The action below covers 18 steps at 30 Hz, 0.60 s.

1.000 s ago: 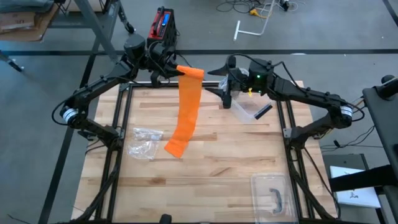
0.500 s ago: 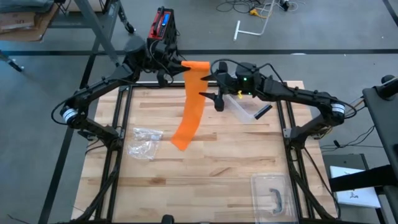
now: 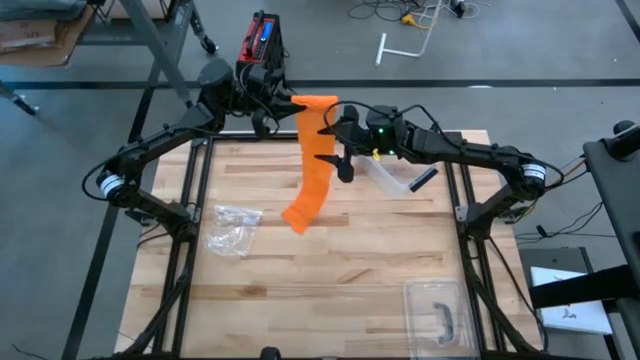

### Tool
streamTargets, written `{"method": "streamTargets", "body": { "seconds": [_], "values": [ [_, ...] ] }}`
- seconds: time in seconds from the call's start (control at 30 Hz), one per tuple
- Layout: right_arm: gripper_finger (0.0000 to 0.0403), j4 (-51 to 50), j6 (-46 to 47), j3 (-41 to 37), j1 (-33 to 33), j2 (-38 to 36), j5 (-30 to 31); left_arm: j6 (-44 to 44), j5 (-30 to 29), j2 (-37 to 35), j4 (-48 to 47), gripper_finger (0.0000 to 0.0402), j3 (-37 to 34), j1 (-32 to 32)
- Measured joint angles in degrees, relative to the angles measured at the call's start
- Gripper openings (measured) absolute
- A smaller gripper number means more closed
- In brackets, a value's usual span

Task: Roll bandage
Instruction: Roll the orange bandage on the table

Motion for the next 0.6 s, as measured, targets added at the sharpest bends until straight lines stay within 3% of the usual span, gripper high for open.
{"method": "streamTargets", "body": {
  "seconds": [0.6],
  "values": [
    [0.0283,0.04,-0.01,-0.02,0.03,-0.22,-0.02,0.13,-0.33,-0.02,-0.16,0.0048,0.00,-0.20]
  ]
}}
